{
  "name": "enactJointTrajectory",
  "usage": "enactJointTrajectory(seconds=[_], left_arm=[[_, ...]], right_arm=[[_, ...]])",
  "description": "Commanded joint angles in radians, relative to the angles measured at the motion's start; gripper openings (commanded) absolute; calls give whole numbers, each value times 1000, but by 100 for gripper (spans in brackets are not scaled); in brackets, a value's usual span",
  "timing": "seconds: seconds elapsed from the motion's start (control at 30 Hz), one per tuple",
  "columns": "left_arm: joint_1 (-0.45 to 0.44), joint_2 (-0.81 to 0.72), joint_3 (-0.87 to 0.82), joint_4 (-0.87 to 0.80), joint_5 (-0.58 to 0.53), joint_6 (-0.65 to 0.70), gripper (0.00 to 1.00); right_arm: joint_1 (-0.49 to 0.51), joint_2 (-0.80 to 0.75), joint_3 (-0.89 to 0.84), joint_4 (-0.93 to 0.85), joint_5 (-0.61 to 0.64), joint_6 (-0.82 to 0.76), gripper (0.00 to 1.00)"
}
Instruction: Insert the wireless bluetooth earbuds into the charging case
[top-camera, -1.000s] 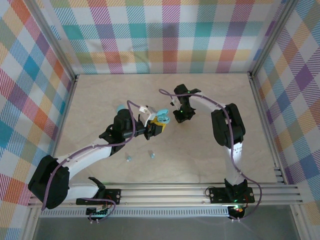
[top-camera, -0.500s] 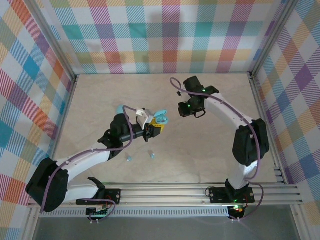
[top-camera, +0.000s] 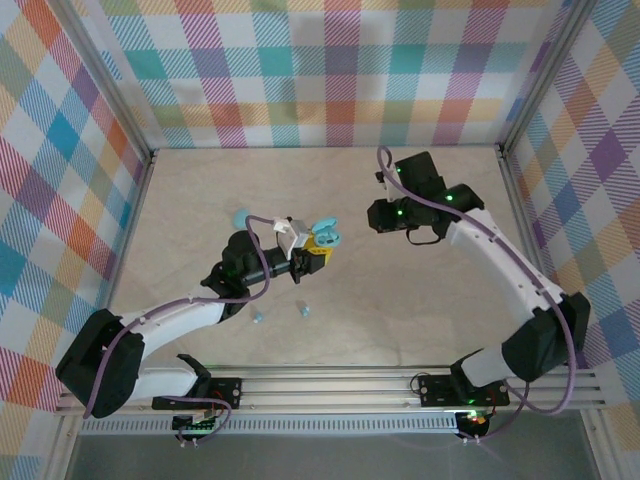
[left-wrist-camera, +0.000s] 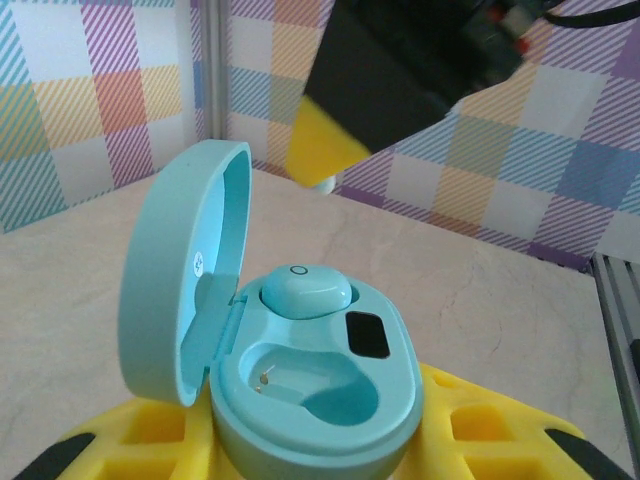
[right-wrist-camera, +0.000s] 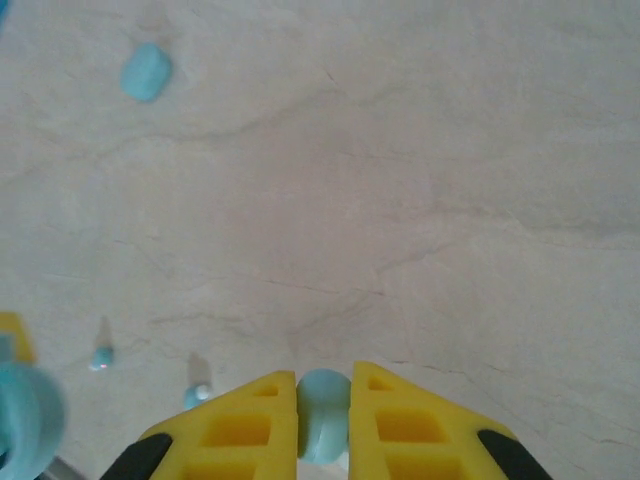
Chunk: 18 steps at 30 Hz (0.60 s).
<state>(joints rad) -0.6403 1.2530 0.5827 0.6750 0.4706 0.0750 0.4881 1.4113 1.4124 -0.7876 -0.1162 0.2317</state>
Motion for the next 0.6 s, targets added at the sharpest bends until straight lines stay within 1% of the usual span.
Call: enactJointTrajectory(seconds=[0.0,0.17,0.37,0.57], left_arm=[[-12,-8,42,-2,15,29,0],[-12,-17,45,-11,17,35,0],[-12,18,59,25,22,34,0],[-12,63,104,29,39,9,0]], right_arm=[[24,-55,-7,40,-49,43,15],[70,-95,-10,84,-99,78,15],[162,-118,-43,82,-82,120,16],[181,-131,-77,135,-90,130,16]])
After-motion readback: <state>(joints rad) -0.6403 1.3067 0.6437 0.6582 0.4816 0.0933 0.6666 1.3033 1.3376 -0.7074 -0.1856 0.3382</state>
